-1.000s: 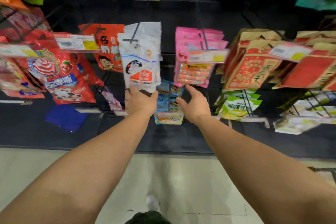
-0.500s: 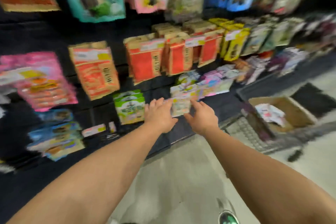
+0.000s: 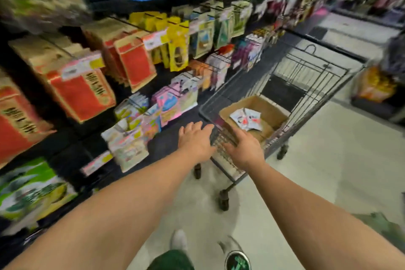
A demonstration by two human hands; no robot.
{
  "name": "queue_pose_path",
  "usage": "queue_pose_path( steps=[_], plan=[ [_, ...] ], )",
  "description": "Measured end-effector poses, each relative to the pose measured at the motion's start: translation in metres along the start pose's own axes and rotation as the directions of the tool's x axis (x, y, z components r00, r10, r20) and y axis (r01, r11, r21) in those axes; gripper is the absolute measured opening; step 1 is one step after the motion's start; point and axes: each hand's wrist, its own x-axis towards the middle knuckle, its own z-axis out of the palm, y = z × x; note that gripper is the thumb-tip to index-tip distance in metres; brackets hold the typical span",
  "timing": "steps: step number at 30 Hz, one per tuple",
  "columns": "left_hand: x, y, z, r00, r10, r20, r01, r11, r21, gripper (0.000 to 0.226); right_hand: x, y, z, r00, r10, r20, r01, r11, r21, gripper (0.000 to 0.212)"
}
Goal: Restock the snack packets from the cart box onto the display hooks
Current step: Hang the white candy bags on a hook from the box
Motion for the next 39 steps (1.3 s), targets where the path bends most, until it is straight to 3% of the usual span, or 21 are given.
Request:
queue_pose_path(
  steps=[7, 14, 21, 25, 31, 39],
  plan=[
    [0.136, 0.022, -0.021, 0.992, 0.098, 0.073, -0.097, 0.995, -0.018, 0.072, 0.123, 0.039, -0.028, 0.979, 0.203, 0.011, -0.204, 0.979, 0.019, 0.063],
    [0.230, 0.039, -0.006, 0.984, 0.088, 0.154, -0.085, 0.996, -0.031, 0.073, 0.213, 0.084, -0.018, 0.955, 0.278, 0.107, -0.282, 0.959, 0.024, 0.065],
    [0.330, 0.058, 0.047, 0.970, -0.092, 0.224, 0.110, 0.992, -0.068, 0.071, 0.336, 0.158, 0.010, 0.921, 0.292, 0.259, -0.288, 0.956, -0.054, 0.062],
    [0.386, 0.089, 0.091, 0.918, -0.243, 0.313, 0.285, 0.954, -0.097, 0.074, 0.418, 0.214, 0.024, 0.899, 0.235, 0.369, -0.201, 0.971, -0.128, 0.059],
    [0.463, 0.145, 0.139, 0.853, -0.285, 0.438, 0.366, 0.924, -0.112, 0.067, 0.519, 0.290, 0.047, 0.850, 0.250, 0.463, -0.184, 0.966, -0.183, 0.048],
    [0.523, 0.163, 0.201, 0.772, -0.304, 0.558, 0.490, 0.844, -0.218, 0.072, 0.573, 0.337, 0.117, 0.726, 0.386, 0.569, -0.466, 0.885, -0.005, 0.067]
  ],
)
